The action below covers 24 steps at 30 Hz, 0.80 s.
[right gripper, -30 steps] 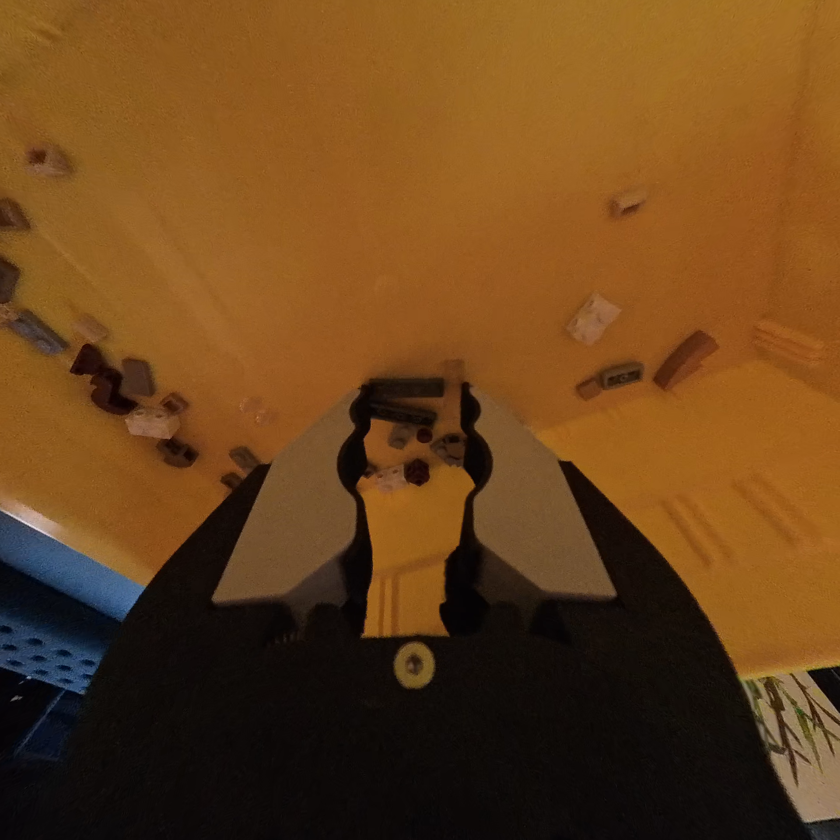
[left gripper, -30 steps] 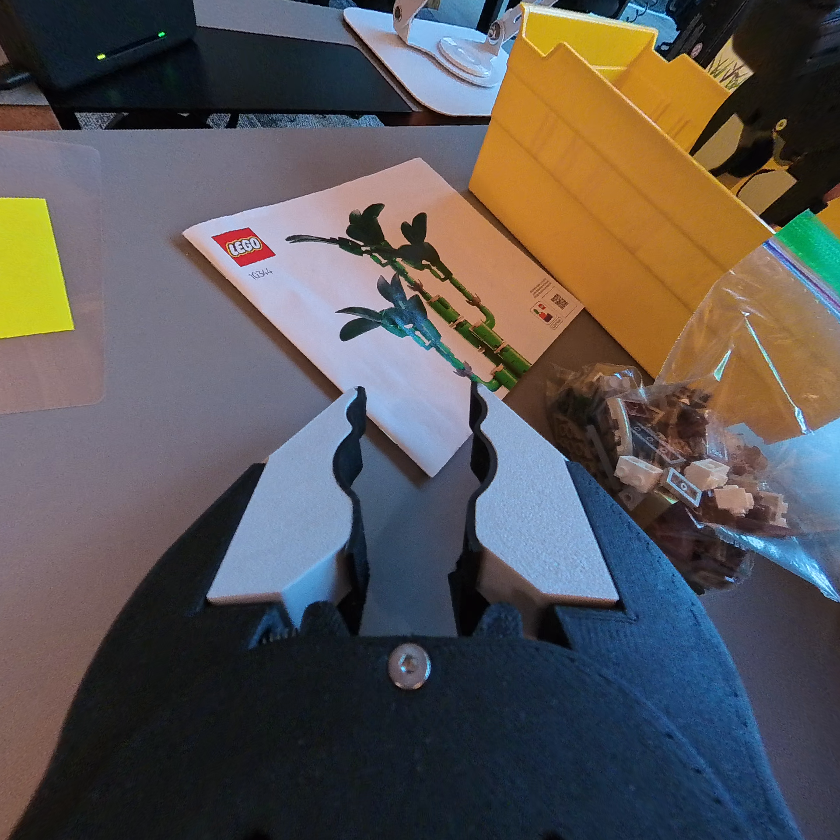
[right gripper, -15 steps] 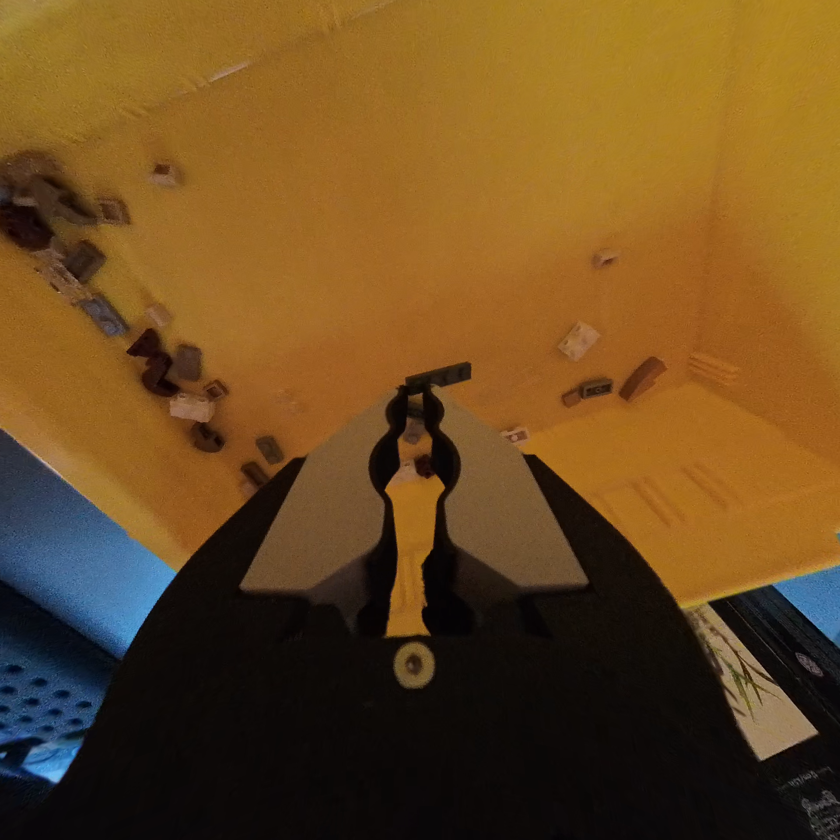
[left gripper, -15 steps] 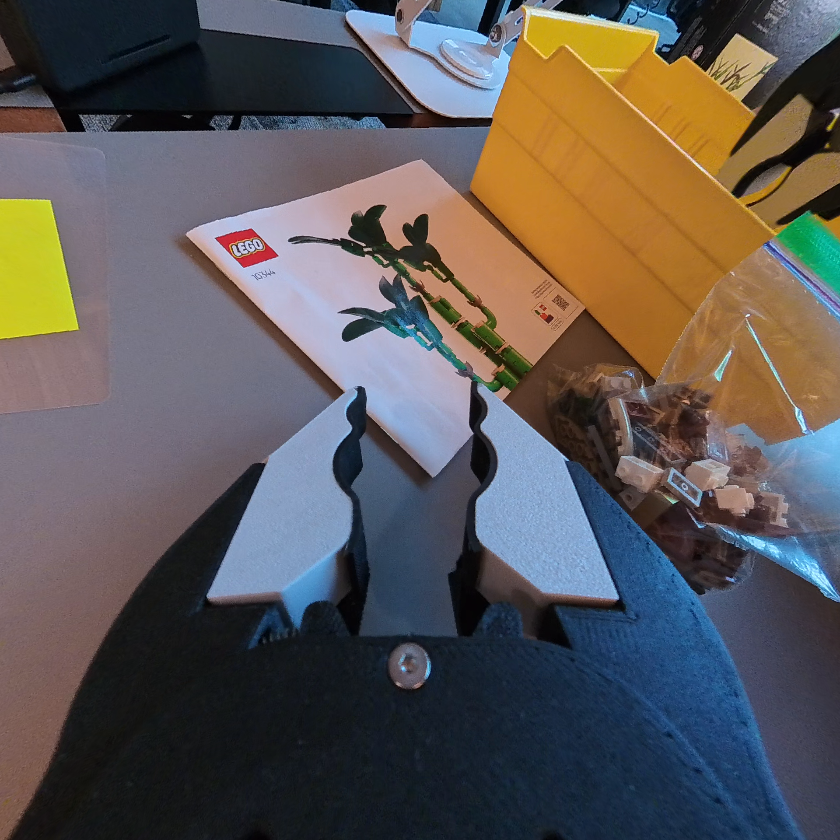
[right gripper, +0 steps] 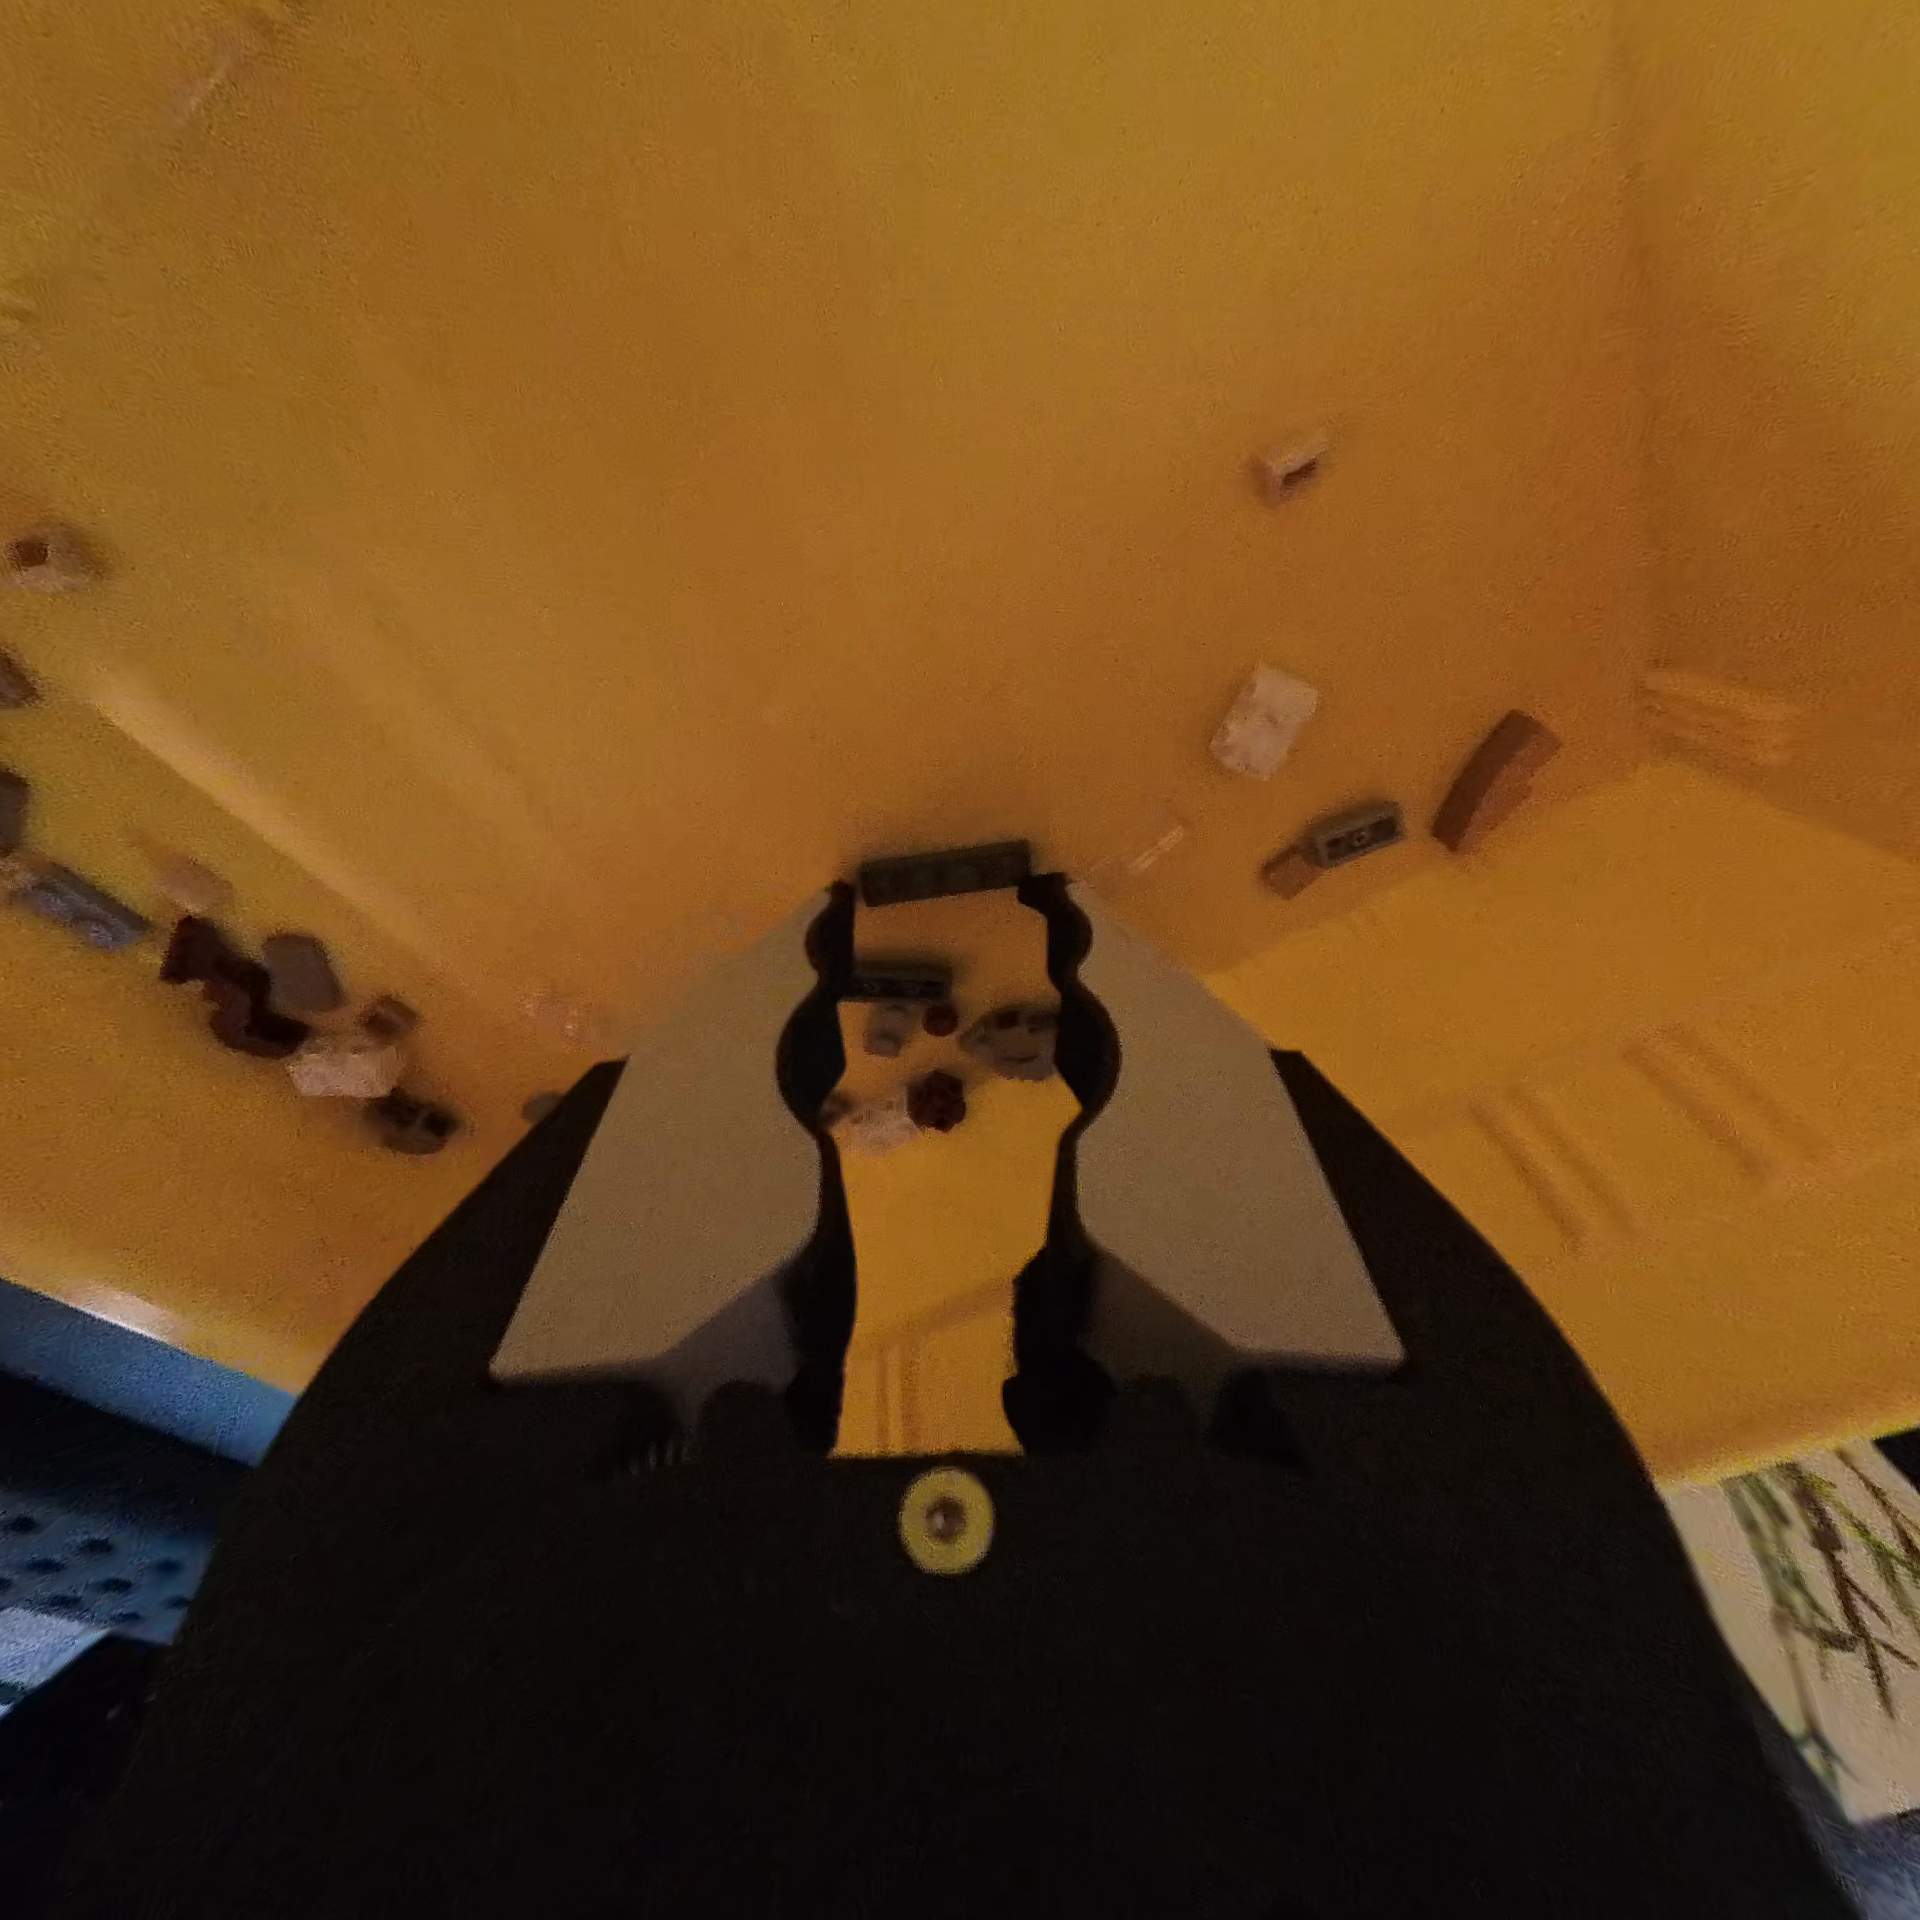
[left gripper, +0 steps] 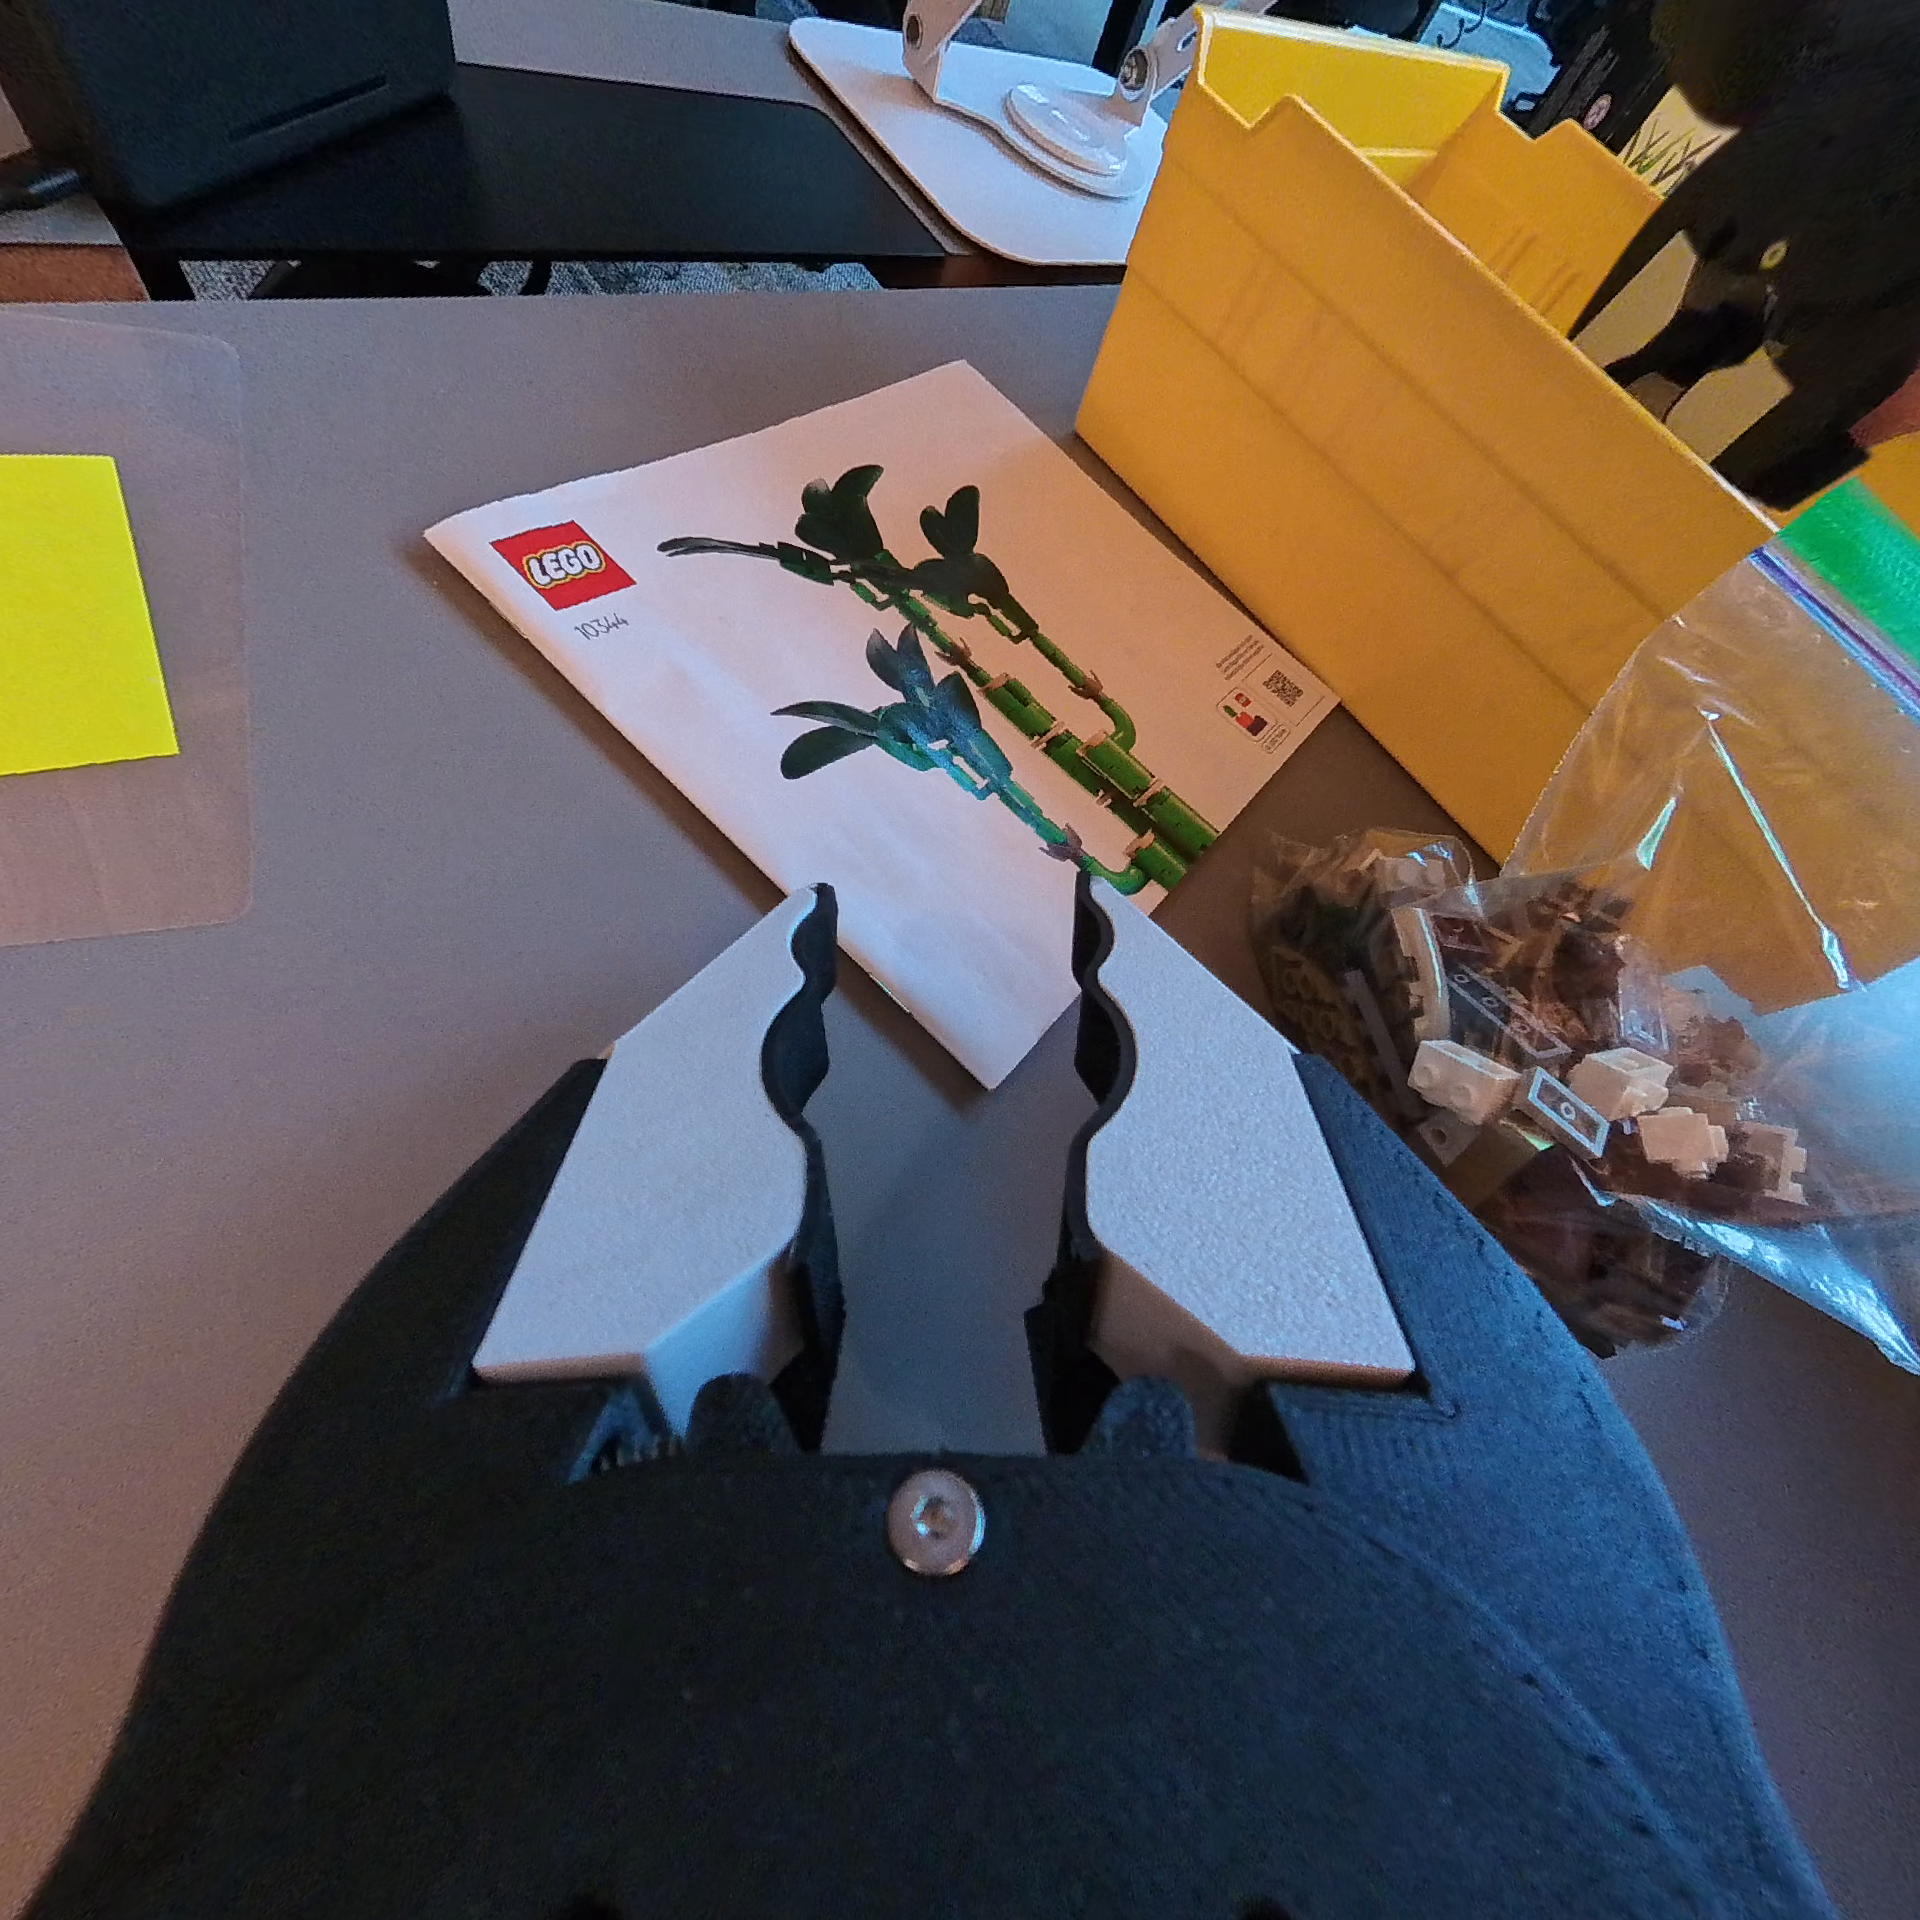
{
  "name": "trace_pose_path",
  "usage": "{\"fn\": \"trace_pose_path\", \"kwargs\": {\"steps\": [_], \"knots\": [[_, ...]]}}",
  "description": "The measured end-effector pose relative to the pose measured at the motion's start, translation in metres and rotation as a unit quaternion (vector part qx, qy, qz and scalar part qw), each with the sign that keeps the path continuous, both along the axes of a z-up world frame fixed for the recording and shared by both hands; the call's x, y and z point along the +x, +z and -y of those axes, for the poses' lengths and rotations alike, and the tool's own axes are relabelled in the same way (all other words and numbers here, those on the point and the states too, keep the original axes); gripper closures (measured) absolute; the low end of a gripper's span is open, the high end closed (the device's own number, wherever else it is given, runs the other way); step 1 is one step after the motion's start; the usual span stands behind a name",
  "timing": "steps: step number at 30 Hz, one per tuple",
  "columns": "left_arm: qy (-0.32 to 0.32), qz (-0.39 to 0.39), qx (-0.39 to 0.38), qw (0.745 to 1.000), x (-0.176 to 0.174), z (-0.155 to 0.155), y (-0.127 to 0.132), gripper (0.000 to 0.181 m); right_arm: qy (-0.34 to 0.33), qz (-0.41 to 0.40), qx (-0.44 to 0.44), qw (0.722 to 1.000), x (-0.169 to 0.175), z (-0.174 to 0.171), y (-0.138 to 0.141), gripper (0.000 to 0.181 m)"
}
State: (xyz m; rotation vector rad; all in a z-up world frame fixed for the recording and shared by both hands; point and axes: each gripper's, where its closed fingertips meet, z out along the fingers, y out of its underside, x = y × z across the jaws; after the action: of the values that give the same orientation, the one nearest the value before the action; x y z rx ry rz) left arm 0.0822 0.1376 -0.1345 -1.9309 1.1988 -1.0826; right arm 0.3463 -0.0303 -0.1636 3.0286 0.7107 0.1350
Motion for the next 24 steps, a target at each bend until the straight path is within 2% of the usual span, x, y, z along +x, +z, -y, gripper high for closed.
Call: {"fn": "trace_pose_path", "kwargs": {"steps": [5, 6, 7, 11, 15, 19, 21, 24], "knots": [[0.002, 0.002, -0.001, 1.000, -0.001, -0.001, 0.001, 0.137, 0.028, 0.004, 0.001, 1.000, -0.002, 0.001, 0.001, 0.153], [0.003, 0.002, -0.001, 1.000, -0.001, -0.002, 0.001, 0.137, 0.035, 0.007, 0.002, 0.999, -0.002, 0.002, 0.002, 0.172], [0.003, 0.002, -0.001, 1.000, -0.001, -0.002, 0.001, 0.137, 0.044, 0.003, 0.005, 0.999, -0.004, 0.004, 0.003, 0.181], [0.001, 0.000, 0.001, 1.000, 0.000, 0.000, 0.000, 0.137, 0.037, -0.005, 0.031, 0.999, -0.007, 0.002, 0.006, 0.180], [0.000, 0.000, 0.002, 1.000, 0.000, 0.000, 0.000, 0.137, -0.019, -0.055, 0.069, 0.996, -0.016, -0.015, 0.016, 0.154], [0.000, 0.000, 0.000, 1.000, 0.000, 0.000, 0.000, 0.137, 0.093, -0.013, 0.122, 0.988, -0.015, -0.042, 0.016, 0.147], [0.000, -0.001, 0.001, 1.000, 0.000, 0.000, 0.000, 0.137, 0.104, -0.025, 0.113, 0.988, -0.019, -0.048, 0.009, 0.151], [0.000, -0.001, 0.001, 1.000, 0.000, 0.000, 0.000, 0.137, 0.081, -0.062, 0.072, 0.992, -0.021, -0.046, -0.001, 0.160]]}}
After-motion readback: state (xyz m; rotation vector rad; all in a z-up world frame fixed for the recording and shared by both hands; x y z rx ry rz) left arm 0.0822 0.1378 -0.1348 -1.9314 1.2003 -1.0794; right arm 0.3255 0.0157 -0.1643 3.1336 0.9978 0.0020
